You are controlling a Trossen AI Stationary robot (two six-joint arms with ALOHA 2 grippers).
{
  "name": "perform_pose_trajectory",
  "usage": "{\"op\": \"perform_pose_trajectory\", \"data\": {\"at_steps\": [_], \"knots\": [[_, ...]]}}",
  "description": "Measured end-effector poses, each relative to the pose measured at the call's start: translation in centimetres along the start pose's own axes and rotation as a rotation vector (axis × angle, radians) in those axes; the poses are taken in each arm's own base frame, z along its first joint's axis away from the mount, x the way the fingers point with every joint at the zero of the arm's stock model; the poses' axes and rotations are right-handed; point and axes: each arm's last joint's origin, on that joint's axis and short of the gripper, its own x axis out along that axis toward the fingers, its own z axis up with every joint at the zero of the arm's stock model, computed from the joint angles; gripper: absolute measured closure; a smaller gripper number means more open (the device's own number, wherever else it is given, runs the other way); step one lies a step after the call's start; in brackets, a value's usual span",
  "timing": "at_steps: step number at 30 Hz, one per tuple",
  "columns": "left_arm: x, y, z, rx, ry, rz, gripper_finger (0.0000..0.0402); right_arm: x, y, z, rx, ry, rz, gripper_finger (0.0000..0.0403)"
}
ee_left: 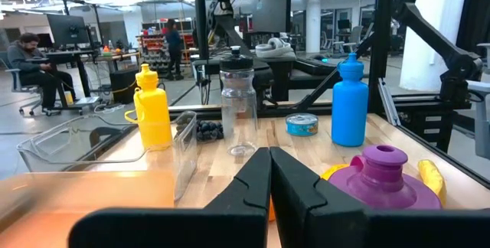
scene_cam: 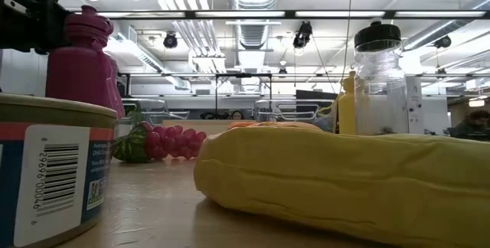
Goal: Pick & Place Food Item
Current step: Put the transparent water bottle into the right transparent bin
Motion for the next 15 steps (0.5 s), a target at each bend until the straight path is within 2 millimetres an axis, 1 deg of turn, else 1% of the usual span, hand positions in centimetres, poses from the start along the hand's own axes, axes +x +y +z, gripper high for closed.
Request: {"op": "perform_pose_trajectory", "data": {"at_steps": [1, 4, 7, 9, 11, 15], "knots": [[0.0, 0.0, 0.0, 0.000, 0.000, 0.000, 0.0391, 0.0, 0.0, 0.5, 0.017, 0.002, -0.003, 0.0394], [0.0, 0.0, 0.0, 0.000, 0.000, 0.000, 0.0391, 0.0, 0.5, 1.4, -0.008, 0.003, -0.004, 0.0394], [0.0, 0.0, 0.0, 0.000, 0.000, 0.000, 0.0391, 0.0, 1.5, 1.7, -0.046, 0.003, -0.004, 0.0394], [0.0, 0.0, 0.0, 0.000, 0.000, 0.000, 0.0391, 0.0, 2.4, 1.5, -0.077, 0.002, -0.002, 0.0394], [0.0, 0.0, 0.0, 0.000, 0.000, 0.001, 0.0391, 0.0, 3.6, 0.9, -0.114, -0.022, 0.034, 0.0394], [0.0, 0.0, 0.0, 0.000, 0.000, 0.000, 0.0391, 0.0, 6.4, -1.0, -0.177, -0.094, 0.168, 0.0394]]}}
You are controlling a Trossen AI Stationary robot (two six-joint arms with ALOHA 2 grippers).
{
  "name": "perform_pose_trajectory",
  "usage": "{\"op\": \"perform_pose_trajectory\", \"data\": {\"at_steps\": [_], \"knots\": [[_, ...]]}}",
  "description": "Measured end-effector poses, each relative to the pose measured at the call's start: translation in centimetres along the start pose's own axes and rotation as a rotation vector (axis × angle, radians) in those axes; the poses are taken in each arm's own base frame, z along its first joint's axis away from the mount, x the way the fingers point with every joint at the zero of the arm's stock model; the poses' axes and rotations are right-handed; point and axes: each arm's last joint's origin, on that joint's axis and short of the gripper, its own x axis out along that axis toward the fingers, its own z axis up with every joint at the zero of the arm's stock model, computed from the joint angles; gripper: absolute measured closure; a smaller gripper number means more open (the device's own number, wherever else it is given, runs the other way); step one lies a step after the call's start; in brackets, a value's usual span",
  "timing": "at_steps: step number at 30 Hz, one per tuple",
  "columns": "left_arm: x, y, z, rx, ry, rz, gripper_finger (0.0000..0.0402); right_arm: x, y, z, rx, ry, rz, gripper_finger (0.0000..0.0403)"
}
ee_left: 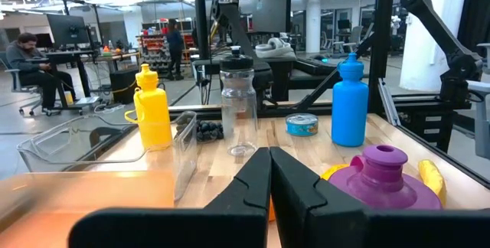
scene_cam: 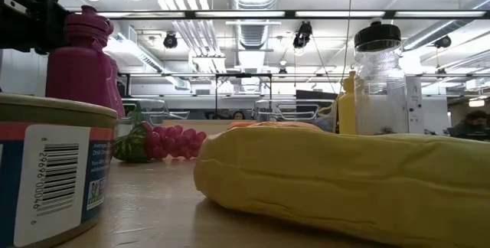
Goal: Pick & Place Food Item
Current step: Put the transparent water bottle into the right transparent bin
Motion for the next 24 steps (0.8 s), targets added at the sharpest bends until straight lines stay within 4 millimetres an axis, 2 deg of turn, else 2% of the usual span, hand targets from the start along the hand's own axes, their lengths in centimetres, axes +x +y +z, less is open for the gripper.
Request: {"op": "perform_pose_trajectory", "data": {"at_steps": [4, 8, 15, 24], "knots": [[0.0, 0.0, 0.0, 0.000, 0.001, 0.000, 0.0391, 0.0, 2.1, -2.3, -0.034, -0.039, 0.216, 0.0394], [0.0, 0.0, 0.0, 0.000, 0.000, 0.000, 0.0391, 0.4, 2.7, -4.1, -0.019, 0.047, 0.337, 0.0394], [0.0, 0.0, 0.0, 0.000, 0.000, 0.000, 0.0391, 1.2, 1.2, -4.0, -0.012, 0.233, 0.438, 0.0394], [0.0, 0.0, 0.0, 0.000, 0.000, 0.000, 0.0391, 3.8, 1.9, -4.8, -0.046, 0.576, 0.546, 0.0394]]}}
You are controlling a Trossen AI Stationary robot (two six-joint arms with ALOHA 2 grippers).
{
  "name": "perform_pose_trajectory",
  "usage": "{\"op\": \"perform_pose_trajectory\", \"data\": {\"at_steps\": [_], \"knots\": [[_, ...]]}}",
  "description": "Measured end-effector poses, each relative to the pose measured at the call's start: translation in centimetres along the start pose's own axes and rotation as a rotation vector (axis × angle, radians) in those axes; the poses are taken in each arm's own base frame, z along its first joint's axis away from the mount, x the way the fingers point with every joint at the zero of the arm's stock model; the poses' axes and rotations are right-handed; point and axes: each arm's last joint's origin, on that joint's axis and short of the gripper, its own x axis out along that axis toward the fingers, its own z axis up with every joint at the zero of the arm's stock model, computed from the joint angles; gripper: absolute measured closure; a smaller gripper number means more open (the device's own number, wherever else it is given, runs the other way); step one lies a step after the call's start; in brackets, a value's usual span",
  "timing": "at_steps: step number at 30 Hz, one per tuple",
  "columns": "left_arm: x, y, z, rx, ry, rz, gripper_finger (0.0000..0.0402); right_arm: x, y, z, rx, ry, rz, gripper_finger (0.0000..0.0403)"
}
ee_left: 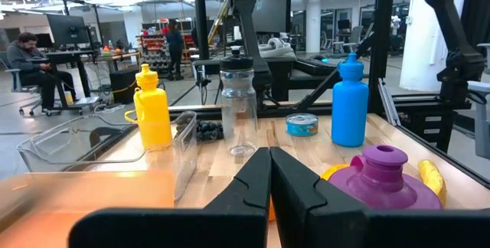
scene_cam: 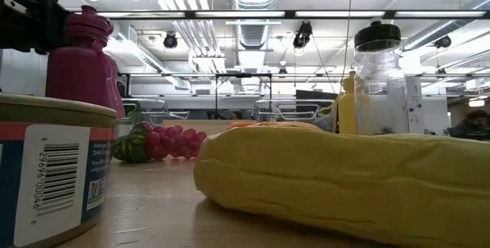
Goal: Pick & Place Food Item
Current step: Put the transparent water bottle into the right transparent bin
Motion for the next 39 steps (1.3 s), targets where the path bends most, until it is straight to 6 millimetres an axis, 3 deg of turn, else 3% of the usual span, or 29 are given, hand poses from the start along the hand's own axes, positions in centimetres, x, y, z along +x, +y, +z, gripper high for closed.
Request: {"op": "perform_pose_trajectory", "data": {"at_steps": [7, 25, 39], "knots": [[0.0, 0.0, 0.0, 0.000, 0.000, 0.000, 0.0391, 1.5, 0.3, 0.7, -0.019, 0.156, 0.064, 0.0394], [0.0, 0.0, 0.0, 0.000, 0.000, 0.000, 0.0391, 2.5, 0.8, 1.0, -0.038, 0.228, 0.073, 0.0389], [0.0, 0.0, 0.0, 0.000, 0.000, 0.000, 0.0391, 4.0, 1.3, 0.4, -0.055, 0.323, 0.048, 0.0246]]}}
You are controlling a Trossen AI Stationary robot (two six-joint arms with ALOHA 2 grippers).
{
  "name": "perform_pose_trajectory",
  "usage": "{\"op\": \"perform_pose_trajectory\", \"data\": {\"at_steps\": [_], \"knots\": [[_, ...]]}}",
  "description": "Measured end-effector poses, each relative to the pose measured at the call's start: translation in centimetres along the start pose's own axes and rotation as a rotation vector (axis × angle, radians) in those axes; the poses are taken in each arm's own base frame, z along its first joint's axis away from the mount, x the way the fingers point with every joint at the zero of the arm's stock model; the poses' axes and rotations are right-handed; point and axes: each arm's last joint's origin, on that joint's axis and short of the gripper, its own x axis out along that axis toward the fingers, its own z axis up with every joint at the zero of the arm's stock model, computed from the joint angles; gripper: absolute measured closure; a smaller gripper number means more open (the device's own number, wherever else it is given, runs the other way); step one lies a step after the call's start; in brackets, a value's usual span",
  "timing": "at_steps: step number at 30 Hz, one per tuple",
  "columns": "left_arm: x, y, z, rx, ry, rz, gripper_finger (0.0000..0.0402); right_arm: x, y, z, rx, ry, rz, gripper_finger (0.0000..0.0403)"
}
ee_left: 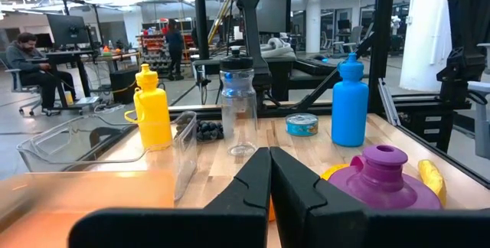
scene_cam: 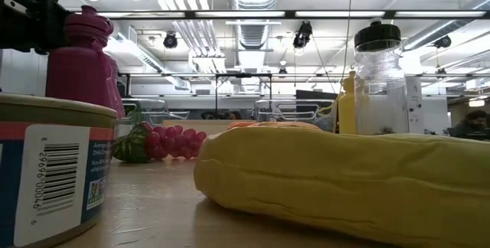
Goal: Pick & Place Food Item
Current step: Put the transparent water bottle into the right transparent bin
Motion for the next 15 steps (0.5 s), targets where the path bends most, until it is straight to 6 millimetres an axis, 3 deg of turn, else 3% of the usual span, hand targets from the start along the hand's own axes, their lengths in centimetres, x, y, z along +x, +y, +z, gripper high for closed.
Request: {"op": "perform_pose_trajectory", "data": {"at_steps": [7, 15], "knots": [[0.0, 0.0, 0.0, 0.000, 0.000, 0.000, 0.0391, 2.3, 0.1, -0.5, 0.015, 0.166, -0.059, 0.0202], [0.0, 0.0, 0.0, 0.000, 0.000, 0.000, 0.0391, 4.0, -0.7, -0.5, 0.081, 0.271, -0.066, 0.0198]]}}
